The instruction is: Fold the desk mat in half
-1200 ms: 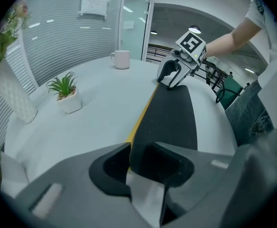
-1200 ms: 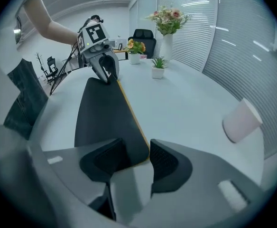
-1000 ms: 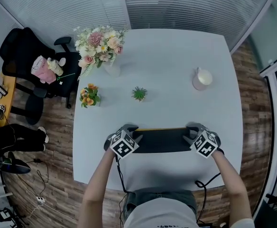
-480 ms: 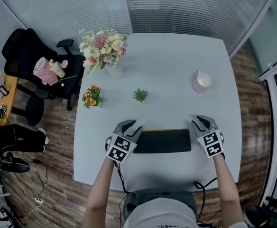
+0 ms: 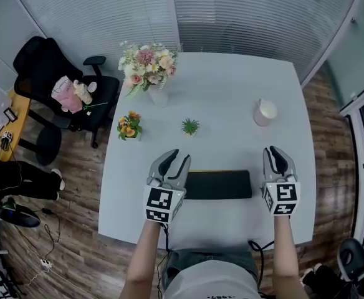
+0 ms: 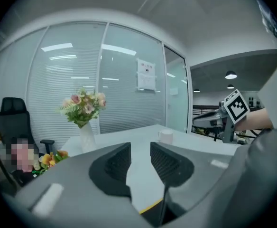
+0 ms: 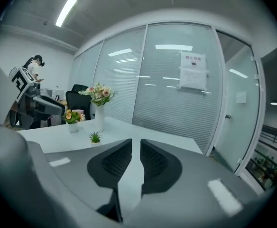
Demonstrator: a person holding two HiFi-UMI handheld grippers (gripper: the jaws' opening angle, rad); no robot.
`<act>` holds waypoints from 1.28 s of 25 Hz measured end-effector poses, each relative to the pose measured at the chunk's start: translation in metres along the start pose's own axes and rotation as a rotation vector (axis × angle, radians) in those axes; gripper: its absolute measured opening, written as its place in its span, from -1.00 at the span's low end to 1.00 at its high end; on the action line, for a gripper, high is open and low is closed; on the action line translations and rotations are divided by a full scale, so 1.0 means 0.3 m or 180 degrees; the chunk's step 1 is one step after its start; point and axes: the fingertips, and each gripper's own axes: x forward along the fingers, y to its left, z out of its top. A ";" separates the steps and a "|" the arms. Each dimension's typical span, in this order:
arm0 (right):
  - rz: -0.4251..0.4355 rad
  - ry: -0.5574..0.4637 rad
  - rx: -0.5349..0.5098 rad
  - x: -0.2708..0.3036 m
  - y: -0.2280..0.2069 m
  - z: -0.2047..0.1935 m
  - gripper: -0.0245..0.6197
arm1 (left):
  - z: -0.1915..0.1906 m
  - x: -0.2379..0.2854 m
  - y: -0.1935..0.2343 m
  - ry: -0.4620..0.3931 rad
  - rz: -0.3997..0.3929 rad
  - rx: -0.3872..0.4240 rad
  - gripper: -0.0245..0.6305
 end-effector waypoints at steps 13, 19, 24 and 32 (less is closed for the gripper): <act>-0.0410 -0.0613 0.0256 -0.204 0.030 0.188 -0.78 | 0.157 -0.171 0.032 -0.0599 0.0584 -0.0231 -0.62; -0.0436 -0.0743 0.0307 -0.246 0.067 0.222 -0.85 | 0.197 -0.237 0.045 -0.0710 0.0743 -0.0163 -0.83; -0.0437 -0.0781 0.0304 -0.280 0.082 0.227 -0.85 | 0.218 -0.271 0.040 -0.0795 0.0817 -0.0080 -0.92; -0.0471 -0.0811 0.0366 -0.321 0.089 0.231 -0.85 | 0.236 -0.319 0.036 -0.0865 0.0896 -0.0094 -0.92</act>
